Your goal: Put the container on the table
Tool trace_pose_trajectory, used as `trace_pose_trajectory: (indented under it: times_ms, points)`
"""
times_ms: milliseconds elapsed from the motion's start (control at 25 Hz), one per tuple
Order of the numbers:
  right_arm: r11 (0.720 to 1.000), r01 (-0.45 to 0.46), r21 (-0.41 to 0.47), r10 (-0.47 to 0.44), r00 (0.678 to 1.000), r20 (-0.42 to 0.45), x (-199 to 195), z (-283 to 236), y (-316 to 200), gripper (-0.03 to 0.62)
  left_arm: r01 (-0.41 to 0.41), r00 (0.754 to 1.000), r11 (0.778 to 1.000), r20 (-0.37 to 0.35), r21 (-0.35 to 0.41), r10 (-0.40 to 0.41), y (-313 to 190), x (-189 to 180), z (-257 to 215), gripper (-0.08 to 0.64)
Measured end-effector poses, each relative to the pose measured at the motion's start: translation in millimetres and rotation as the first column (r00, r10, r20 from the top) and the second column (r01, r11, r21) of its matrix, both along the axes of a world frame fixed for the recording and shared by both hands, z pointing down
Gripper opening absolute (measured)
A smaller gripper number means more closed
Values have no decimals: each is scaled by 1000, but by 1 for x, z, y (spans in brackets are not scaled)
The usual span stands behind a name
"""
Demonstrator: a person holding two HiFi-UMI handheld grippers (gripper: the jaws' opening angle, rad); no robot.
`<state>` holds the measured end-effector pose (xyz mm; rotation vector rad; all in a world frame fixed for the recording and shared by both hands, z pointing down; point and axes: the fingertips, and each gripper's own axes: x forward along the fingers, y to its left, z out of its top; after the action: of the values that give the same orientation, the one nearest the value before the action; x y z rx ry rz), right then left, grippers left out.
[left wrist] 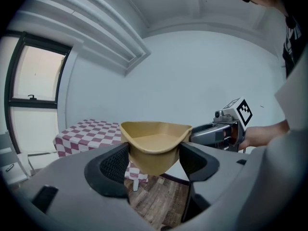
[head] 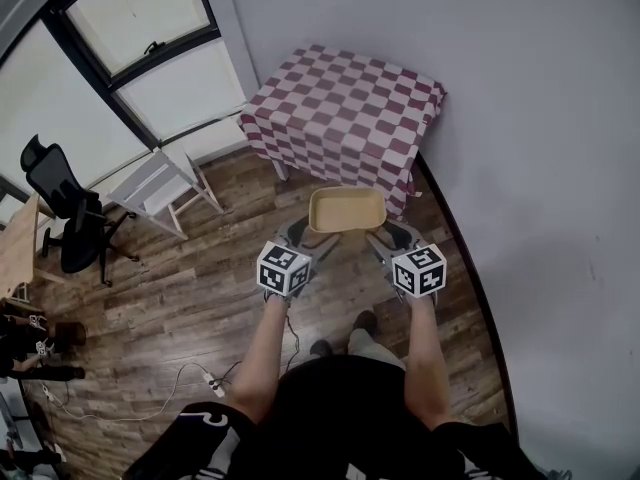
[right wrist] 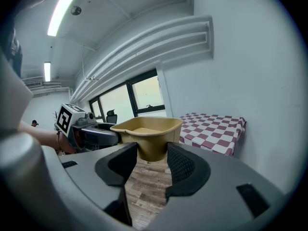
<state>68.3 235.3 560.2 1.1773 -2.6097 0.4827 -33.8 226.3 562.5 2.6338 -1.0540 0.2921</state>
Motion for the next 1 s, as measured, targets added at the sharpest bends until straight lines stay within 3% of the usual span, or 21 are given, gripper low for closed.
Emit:
trace_pose_trajectory:
  times_ms: [1000]
  points:
    - [1000,22,21,-23,1000,20,97,-8,-69,210,14,999,1000,32,28,-14,-67,97,-12,345]
